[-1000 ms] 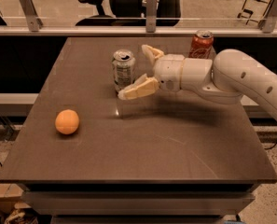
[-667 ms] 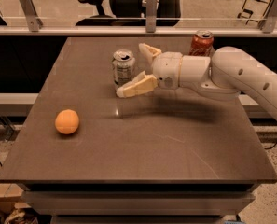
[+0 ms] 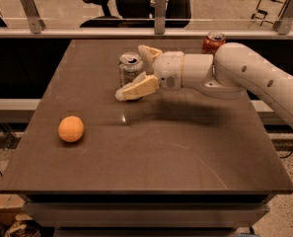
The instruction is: Knock 7up can over
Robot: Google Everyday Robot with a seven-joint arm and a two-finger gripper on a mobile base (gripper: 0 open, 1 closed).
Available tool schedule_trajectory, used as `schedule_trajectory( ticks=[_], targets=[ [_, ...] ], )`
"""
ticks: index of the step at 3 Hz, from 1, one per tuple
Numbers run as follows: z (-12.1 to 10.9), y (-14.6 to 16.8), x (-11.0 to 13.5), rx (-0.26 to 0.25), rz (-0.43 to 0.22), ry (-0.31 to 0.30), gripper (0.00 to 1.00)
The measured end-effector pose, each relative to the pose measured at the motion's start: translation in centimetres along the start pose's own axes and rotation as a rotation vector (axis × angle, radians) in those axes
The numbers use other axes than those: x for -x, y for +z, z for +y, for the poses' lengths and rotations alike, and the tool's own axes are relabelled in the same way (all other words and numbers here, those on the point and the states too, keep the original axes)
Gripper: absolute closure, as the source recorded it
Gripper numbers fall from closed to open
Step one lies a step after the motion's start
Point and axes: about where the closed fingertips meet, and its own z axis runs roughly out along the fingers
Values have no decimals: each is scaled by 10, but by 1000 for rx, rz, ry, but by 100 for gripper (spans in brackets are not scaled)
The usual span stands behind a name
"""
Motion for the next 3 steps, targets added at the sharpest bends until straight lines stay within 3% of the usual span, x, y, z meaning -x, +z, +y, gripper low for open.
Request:
schedule_trajectory(
  ticks=[1,3],
  targets=[
    [1,14,-4,35,0,19,0],
    [4,28,-8,58,3,31,42]
  ],
)
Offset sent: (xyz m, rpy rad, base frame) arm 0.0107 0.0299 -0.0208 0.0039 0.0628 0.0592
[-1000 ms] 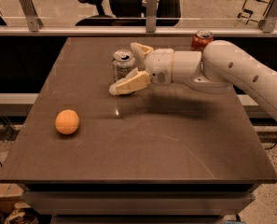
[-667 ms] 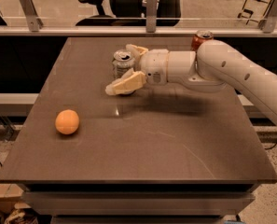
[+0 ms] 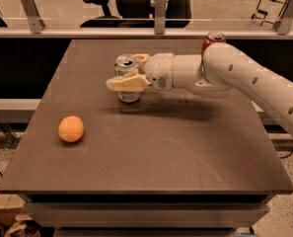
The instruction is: Knock 7up can over
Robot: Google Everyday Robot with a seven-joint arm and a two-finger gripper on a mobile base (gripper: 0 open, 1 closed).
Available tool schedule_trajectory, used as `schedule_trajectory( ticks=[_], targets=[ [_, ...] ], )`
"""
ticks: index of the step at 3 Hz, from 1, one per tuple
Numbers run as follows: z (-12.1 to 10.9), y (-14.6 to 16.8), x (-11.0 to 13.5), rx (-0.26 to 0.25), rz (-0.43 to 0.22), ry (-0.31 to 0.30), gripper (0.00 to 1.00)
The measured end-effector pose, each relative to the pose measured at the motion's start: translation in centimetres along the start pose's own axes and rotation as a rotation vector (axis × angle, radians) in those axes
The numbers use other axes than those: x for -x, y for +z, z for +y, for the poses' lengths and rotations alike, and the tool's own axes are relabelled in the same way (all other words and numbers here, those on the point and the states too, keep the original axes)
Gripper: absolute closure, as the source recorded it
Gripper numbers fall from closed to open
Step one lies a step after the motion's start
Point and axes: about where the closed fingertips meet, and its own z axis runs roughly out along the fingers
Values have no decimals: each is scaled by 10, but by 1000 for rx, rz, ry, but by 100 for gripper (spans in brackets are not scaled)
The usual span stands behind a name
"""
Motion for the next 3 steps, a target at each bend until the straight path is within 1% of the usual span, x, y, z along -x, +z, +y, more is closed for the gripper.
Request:
schedule_trajectory(
  ticks=[2,3],
  targets=[
    [3,4,1,9,-1,-2,88],
    [4,4,3,10,2,-4,100]
  ],
)
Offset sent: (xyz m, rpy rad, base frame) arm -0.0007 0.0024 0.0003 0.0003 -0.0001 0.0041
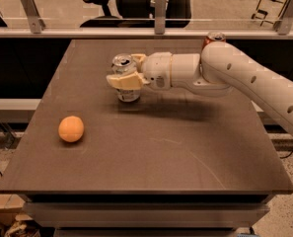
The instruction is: Knock 7up can over
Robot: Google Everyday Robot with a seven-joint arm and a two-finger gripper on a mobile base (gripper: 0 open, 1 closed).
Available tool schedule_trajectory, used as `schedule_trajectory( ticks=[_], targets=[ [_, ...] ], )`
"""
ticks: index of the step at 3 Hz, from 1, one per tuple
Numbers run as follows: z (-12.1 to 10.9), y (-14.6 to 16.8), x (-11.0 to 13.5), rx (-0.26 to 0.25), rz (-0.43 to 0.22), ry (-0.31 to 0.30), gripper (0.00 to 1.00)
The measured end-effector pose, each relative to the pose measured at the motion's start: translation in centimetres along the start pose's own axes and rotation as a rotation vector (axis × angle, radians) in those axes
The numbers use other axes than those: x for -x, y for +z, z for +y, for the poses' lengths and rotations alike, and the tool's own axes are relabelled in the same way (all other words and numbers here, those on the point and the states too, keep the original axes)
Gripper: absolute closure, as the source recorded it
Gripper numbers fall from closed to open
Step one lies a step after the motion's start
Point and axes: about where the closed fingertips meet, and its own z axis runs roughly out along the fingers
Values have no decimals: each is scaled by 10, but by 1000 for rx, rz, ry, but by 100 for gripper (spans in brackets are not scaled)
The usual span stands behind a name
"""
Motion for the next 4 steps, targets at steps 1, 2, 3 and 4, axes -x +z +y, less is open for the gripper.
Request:
schedule_trajectory(
  ticks=[1,2,3,4],
  targets=[
    [2,-14,9,-24,13,-14,100],
    [6,-33,20,-54,28,-24,100],
    [9,-49,28,-81,30,-30,100],
    [11,-67,34,-110,24,-37,100]
  ],
)
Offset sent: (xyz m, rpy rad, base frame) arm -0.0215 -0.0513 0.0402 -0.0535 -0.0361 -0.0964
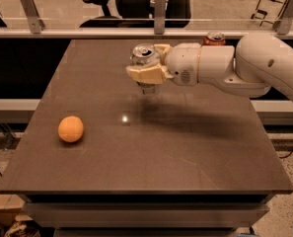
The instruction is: Knock 7up can over
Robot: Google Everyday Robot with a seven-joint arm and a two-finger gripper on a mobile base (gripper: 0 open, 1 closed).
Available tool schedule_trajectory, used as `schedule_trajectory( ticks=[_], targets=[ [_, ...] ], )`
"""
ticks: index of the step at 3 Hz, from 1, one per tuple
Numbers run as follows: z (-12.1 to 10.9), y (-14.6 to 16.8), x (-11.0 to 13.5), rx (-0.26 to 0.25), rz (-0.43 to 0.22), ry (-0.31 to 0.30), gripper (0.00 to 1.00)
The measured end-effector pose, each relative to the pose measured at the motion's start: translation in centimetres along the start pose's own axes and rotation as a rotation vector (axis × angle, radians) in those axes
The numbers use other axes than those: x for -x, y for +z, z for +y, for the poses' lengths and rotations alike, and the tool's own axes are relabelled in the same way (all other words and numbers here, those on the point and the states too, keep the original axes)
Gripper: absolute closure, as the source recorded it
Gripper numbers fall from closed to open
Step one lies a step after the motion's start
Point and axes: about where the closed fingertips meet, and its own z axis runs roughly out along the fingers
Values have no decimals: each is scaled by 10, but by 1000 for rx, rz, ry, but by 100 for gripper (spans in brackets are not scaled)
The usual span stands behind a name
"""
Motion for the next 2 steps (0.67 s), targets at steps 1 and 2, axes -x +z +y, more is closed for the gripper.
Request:
schedule_trajectory(
  ticks=[1,2],
  targets=[
    [0,-19,5,-35,3,-6,100],
    [3,-37,13,-72,27,-16,100]
  ],
)
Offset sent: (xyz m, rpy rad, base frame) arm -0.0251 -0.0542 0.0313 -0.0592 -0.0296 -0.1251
